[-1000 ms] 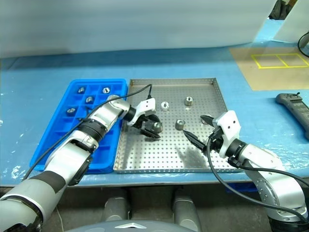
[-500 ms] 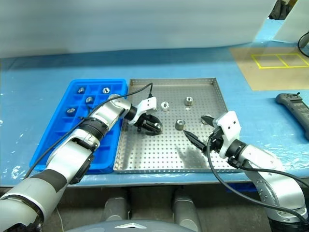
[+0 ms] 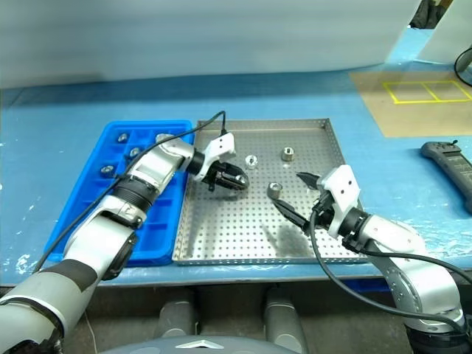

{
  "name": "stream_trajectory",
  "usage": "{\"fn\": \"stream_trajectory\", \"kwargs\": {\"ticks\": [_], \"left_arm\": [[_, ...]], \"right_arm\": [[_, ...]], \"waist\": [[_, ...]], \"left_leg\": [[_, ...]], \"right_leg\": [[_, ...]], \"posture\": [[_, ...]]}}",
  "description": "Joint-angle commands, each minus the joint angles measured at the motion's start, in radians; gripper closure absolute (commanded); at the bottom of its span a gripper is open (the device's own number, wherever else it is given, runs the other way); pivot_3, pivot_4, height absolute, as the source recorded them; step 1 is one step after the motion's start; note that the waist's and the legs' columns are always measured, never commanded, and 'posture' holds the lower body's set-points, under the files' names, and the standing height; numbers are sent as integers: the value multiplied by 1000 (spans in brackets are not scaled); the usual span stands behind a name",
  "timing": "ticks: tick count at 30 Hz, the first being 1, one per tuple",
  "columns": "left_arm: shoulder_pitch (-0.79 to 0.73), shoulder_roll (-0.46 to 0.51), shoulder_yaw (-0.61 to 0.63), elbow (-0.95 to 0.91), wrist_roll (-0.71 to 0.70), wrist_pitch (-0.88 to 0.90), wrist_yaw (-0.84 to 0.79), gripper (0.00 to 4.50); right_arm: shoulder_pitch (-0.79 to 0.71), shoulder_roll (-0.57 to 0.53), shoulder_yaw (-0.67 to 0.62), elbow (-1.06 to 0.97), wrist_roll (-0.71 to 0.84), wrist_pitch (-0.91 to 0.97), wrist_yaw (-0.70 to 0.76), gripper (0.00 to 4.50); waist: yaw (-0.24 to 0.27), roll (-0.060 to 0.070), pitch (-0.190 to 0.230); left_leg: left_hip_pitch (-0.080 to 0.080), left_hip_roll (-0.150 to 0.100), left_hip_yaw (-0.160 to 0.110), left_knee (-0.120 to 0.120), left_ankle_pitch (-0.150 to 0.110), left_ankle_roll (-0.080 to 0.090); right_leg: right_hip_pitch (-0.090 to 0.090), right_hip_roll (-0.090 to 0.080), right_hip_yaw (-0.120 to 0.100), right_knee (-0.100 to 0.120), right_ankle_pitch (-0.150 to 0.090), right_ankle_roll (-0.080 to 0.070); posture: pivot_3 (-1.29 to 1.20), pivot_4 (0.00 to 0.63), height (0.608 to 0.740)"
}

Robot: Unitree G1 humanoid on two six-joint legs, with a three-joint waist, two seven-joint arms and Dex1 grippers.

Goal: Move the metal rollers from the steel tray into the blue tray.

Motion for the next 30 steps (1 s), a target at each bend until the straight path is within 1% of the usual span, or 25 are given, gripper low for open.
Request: {"fn": "stream_trajectory", "kwargs": {"ticks": [1, 6, 9, 15, 20, 24, 30], "left_arm": [[16, 39, 43, -123, -35, 53, 20, 2794], [68, 109, 87, -293, -69, 155, 67, 2794], [106, 155, 124, -403, -88, 221, 111, 2794], [203, 244, 221, -628, -144, 372, 220, 2794], [297, 292, 287, -756, -181, 452, 316, 2794], [365, 321, 334, -824, -207, 495, 381, 2794], [488, 368, 411, -931, -249, 546, 459, 2794]], "right_arm": [[-55, -1, 33, 28, -8, -21, 34, 0], [-164, 13, 109, 125, -31, -46, 95, 0], [-234, 32, 158, 200, -56, -73, 137, 0], [-359, 94, 254, 333, -105, -130, 216, 0], [-437, 147, 302, 422, -135, -167, 275, 0], [-481, 175, 322, 481, -154, -193, 319, 0], [-528, 212, 347, 547, -173, -219, 379, 0]], "waist": [[1, 0, 0], [4, 0, 0], [8, 1, 0], [16, 1, 1], [34, 2, 1], [59, 2, 1], [79, 2, 1]], "left_leg": [[0, 0, 0, 0, 0, 0], [-1, 0, 0, 0, 0, 0], [-2, 0, -1, -1, 2, -4], [-3, 1, -2, -1, 3, -5], [-4, 1, -4, -2, 3, -6], [-6, 1, -5, -1, 3, -6], [-9, 1, -7, -1, 4, -6]], "right_leg": [[0, 0, 0, 0, 0, 0], [0, 0, -1, 0, 0, 0], [-1, 0, -1, 1, 0, 0], [-3, 0, -3, 2, -1, -1], [-4, 0, -5, 3, -1, -2], [-4, 0, -5, 3, -1, -2], [-5, 0, -7, 3, -1, -3]], "posture": [[-208, 150, 740], [-130, 150, 740], [-68, 150, 740], [53, 150, 740], [128, 150, 740], [185, 150, 740], [256, 150, 740]]}}
